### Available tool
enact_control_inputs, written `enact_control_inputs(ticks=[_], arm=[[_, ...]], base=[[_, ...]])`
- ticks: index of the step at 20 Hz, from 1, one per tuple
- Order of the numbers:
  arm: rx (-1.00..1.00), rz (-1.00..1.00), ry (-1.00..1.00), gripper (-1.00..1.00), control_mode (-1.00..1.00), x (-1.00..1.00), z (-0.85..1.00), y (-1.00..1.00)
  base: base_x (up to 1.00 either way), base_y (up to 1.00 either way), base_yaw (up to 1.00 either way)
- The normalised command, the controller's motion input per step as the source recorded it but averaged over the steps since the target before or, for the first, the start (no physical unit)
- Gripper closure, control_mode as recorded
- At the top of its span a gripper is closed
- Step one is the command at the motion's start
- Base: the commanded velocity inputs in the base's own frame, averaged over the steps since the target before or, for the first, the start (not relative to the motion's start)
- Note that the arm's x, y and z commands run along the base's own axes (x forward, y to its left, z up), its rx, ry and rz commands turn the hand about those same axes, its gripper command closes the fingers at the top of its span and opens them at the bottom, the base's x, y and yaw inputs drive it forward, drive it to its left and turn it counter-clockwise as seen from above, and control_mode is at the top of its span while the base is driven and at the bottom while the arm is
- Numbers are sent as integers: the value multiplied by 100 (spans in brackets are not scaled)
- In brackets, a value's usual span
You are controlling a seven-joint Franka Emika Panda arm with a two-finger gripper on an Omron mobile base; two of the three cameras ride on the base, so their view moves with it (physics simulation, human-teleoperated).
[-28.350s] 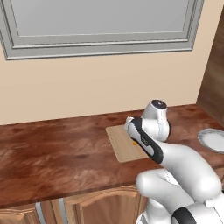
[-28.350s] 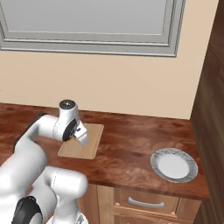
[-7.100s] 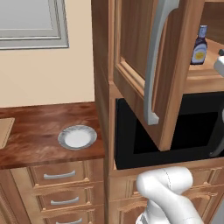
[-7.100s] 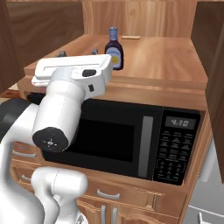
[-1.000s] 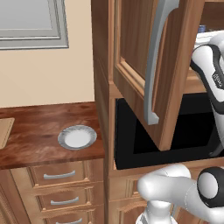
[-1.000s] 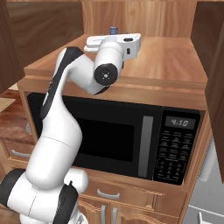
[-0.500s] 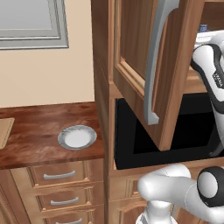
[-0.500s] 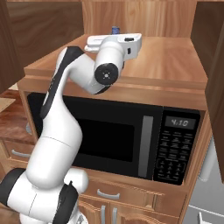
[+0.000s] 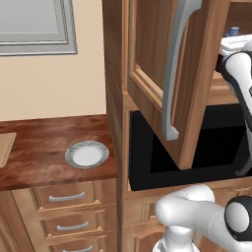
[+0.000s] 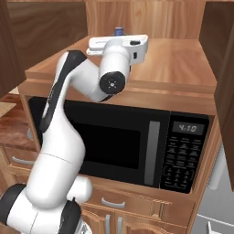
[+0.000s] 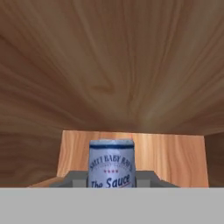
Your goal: Pick the shrimp from the plate and place it on the cutting board. Then pick the condiment bottle from the cabinet and place it next to the cutting board.
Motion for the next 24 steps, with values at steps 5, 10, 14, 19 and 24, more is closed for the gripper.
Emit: enact_control_inputs(ticks=[5, 10, 14, 19, 24], arm=[[0, 4, -9, 100, -100, -64, 15, 0], [0, 3, -8, 100, -100, -76, 29, 0], [0, 3, -7, 100, -100, -81, 30, 0], [0, 2, -8, 100, -100, -67, 7, 0], [-2, 3, -5, 100, -100, -65, -37, 0]], base=[[0, 0, 0], [0, 0, 0], [0, 0, 0], [0, 0, 0], [0, 0, 0]])
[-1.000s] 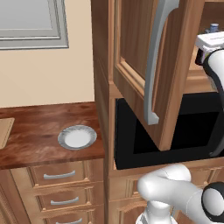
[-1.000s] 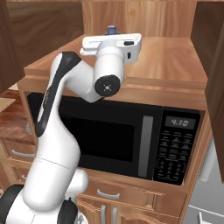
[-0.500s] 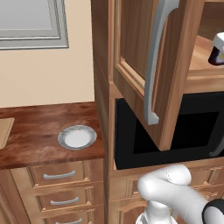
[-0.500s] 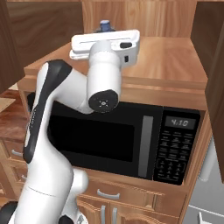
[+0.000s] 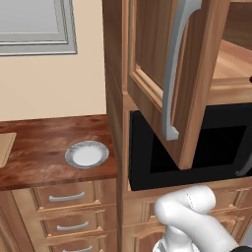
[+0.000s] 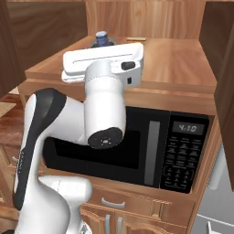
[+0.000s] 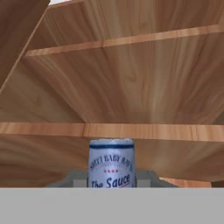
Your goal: Pick the shrimp from the plate and place it on the cutting board. Then pick the condiment bottle from the cabinet and place it next to the cutting board.
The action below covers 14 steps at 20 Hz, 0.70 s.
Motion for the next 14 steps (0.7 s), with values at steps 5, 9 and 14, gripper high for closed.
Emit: enact_control_inputs(ticks=[5, 9, 14], arm=[[-3, 5, -4, 100, -100, -87, -32, 7], [0, 4, -6, 100, -100, -82, 0, 15], [-1, 4, -9, 100, -100, -84, 4, 24]], base=[[0, 0, 0], [0, 0, 0], [0, 0, 0]])
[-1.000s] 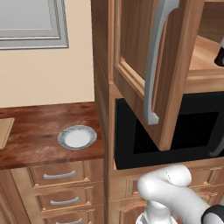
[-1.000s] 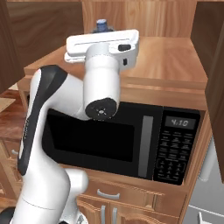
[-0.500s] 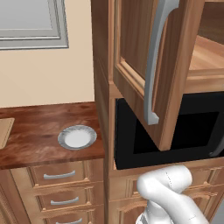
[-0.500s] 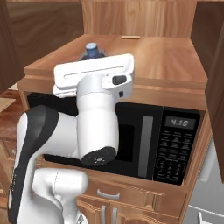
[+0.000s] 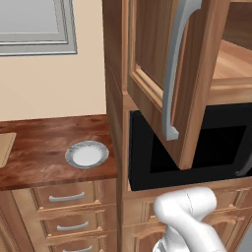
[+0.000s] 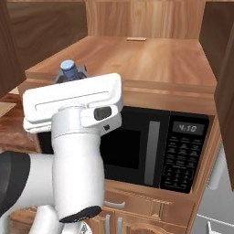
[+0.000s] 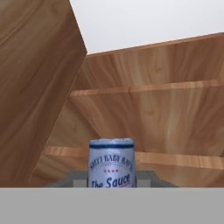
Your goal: Pick the shrimp from the plate and place it on the cutting board. Then pick the condiment bottle from the cabinet and place it next to the cutting board.
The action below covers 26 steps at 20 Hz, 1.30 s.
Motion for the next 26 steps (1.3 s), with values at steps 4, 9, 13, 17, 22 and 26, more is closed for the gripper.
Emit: enact_control_inputs(ticks=[4, 9, 13, 17, 22, 26], arm=[[-3, 3, -7, 100, -100, -78, 0, 34], [-3, 1, -3, 100, -100, -61, 1, 20], [-1, 0, 0, 100, -100, -29, 2, 2], [0, 0, 0, 100, -100, -22, 0, 0], [-1, 0, 0, 100, -100, -30, 0, 0], [-3, 0, 0, 100, -100, -28, 0, 8]], base=[[0, 0, 0], [0, 0, 0], [0, 0, 0], [0, 0, 0], [0, 0, 0], [0, 0, 0]])
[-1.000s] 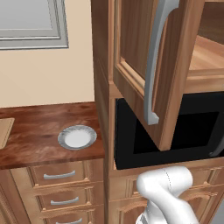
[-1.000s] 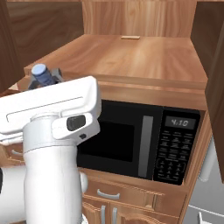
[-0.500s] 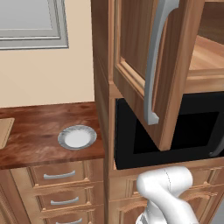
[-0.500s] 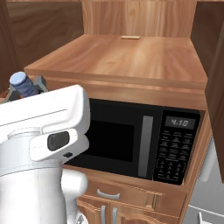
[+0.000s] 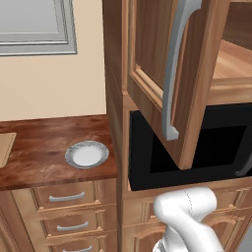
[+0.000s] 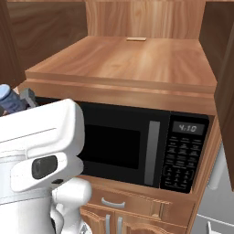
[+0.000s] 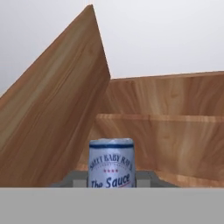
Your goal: Pick the shrimp from the plate and place it on the cutting board. Then pick the condiment bottle from the cabinet and place it next to the cutting board.
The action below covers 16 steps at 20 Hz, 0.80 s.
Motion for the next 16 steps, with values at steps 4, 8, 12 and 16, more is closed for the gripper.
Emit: enact_control_inputs(ticks=[4, 8, 12, 16], arm=[[-3, 0, 0, 100, -100, -22, 0, 16], [-2, 0, 0, 100, -100, -3, 0, 20], [-1, 0, 1, 100, -100, 0, 0, 18], [0, 0, 0, 100, -100, 0, 0, 3]], base=[[0, 0, 0], [0, 0, 0], [0, 0, 0], [0, 0, 0]])
